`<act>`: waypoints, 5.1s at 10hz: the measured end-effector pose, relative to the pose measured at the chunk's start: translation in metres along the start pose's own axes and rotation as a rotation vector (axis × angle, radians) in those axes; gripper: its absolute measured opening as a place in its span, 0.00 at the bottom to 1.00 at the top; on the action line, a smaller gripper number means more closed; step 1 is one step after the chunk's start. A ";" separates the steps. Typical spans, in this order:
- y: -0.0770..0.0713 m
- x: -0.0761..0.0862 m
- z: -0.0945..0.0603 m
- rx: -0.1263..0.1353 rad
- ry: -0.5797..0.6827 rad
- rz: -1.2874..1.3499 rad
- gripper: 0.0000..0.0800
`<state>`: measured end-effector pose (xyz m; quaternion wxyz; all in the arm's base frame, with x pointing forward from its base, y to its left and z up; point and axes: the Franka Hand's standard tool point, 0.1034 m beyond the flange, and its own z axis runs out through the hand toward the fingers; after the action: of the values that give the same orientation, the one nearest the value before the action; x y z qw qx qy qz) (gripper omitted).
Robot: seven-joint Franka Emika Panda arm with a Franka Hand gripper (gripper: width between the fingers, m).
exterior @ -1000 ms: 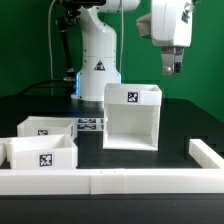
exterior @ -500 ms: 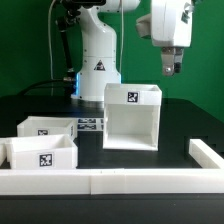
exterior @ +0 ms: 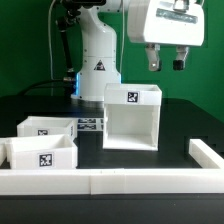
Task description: Assemble drawer
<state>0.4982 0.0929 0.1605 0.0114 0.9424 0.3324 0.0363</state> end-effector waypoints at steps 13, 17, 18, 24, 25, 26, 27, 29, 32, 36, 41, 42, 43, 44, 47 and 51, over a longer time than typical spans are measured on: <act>-0.026 -0.040 0.026 0.112 -0.055 0.807 0.81; -0.031 -0.050 0.042 0.139 -0.056 0.842 0.81; -0.035 -0.053 0.048 0.137 -0.054 0.839 0.81; -0.040 -0.053 0.058 0.136 -0.056 0.843 0.49; -0.040 -0.053 0.058 0.137 -0.057 0.843 0.49; -0.040 -0.053 0.058 0.137 -0.057 0.843 0.24; -0.040 -0.053 0.058 0.137 -0.057 0.843 0.09; -0.040 -0.052 0.058 0.136 -0.056 0.843 0.05; -0.040 -0.052 0.058 0.136 -0.056 0.843 0.05; -0.034 -0.044 0.059 0.142 -0.054 0.849 0.05; 0.001 0.011 0.064 0.159 0.007 0.842 0.06; 0.008 0.023 0.065 0.161 0.026 0.818 0.06; 0.011 0.028 0.065 0.159 0.038 0.793 0.06; 0.011 0.028 0.063 0.159 0.039 0.793 0.06; 0.012 0.028 0.064 0.159 0.039 0.793 0.06; 0.040 0.062 0.068 0.161 0.086 0.791 0.06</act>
Offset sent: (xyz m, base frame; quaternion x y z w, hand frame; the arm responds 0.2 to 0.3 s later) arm 0.0000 0.0000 0.0000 0.0000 0.0000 0.1938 0.9810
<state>0.5761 0.1010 0.0981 -0.0913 0.9930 -0.0540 0.0510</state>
